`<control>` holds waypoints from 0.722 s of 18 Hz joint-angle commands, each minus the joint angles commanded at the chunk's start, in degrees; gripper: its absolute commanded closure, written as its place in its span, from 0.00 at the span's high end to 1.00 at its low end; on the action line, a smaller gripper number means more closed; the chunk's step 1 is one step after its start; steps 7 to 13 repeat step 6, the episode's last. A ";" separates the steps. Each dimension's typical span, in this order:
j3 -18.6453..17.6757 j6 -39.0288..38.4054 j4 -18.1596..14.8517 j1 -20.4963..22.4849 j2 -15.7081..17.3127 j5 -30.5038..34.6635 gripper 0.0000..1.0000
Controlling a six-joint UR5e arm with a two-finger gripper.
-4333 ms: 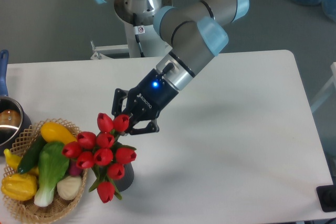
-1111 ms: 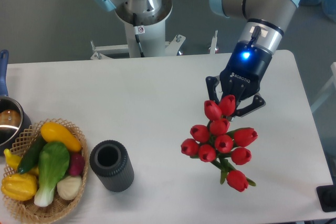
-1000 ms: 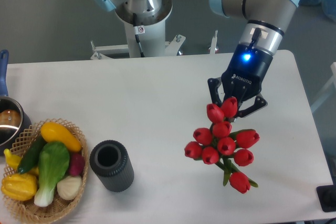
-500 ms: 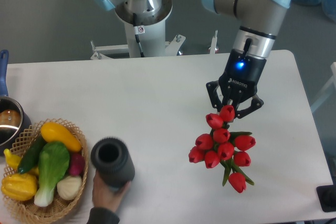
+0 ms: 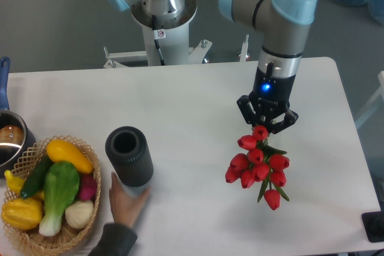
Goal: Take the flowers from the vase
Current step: 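Carry the held tulips away from the vase and hold them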
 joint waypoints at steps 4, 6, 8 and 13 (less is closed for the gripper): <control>2.37 -0.35 -3.60 -1.32 -0.88 2.73 0.08; 3.43 -0.35 -5.10 -3.77 -1.40 6.24 0.08; 3.43 -0.35 -5.10 -3.77 -1.40 6.24 0.08; 3.43 -0.35 -5.10 -3.77 -1.40 6.24 0.08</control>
